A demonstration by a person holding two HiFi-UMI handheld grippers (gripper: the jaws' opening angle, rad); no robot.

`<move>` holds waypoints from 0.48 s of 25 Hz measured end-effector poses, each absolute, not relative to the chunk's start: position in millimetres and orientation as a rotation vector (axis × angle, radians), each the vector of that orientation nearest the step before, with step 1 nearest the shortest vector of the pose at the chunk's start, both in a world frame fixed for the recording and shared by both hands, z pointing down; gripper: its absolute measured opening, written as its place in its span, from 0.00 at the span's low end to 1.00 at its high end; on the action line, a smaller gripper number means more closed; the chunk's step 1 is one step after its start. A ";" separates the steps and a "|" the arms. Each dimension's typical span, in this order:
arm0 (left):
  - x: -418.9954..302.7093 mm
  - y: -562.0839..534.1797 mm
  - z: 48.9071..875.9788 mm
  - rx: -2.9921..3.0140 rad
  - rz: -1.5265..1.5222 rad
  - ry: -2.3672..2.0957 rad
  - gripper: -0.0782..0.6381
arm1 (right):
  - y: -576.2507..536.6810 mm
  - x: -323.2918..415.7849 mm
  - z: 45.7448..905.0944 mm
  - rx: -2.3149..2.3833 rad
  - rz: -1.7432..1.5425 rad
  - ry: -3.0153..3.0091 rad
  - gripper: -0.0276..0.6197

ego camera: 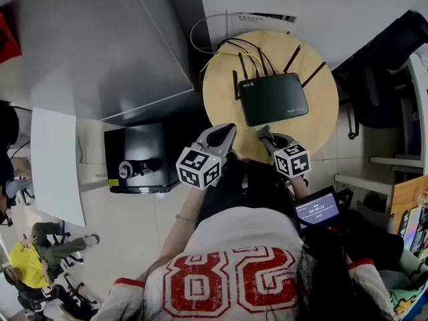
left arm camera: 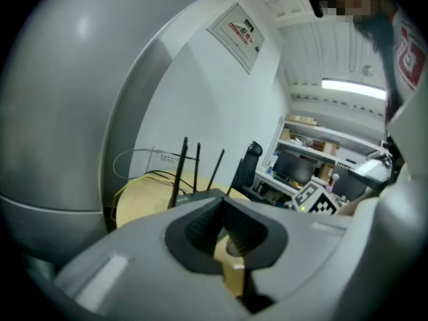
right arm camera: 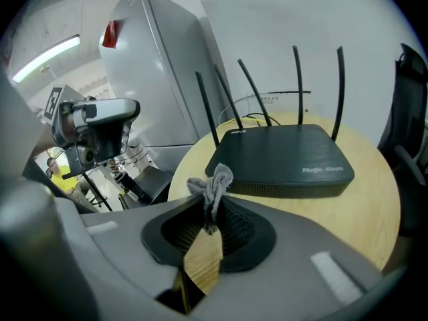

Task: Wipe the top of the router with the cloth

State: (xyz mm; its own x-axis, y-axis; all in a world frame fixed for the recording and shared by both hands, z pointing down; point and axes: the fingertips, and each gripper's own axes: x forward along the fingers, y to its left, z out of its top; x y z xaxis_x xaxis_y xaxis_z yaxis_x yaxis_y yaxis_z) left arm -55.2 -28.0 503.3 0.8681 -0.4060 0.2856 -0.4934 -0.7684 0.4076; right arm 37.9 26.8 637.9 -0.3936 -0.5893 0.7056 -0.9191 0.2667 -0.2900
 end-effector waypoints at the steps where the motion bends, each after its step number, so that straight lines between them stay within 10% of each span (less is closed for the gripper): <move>1: -49.0 -22.6 503.2 2.571 0.254 -0.632 0.11 | 28.3 41.5 633.2 1.384 0.944 -2.087 0.13; 12: -5.5 34.7 496.3 2.621 0.274 -0.583 0.11 | 58.5 84.6 584.0 1.546 0.868 -2.170 0.13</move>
State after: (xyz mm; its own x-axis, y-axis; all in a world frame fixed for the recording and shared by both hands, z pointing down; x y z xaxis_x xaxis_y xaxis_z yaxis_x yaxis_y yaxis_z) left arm -5.5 34.7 496.3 0.8916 -0.3561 0.2798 -0.4429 -0.8149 0.3739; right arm 84.6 58.5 584.0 -0.3520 -0.7269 0.5897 -0.9330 0.2225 -0.2827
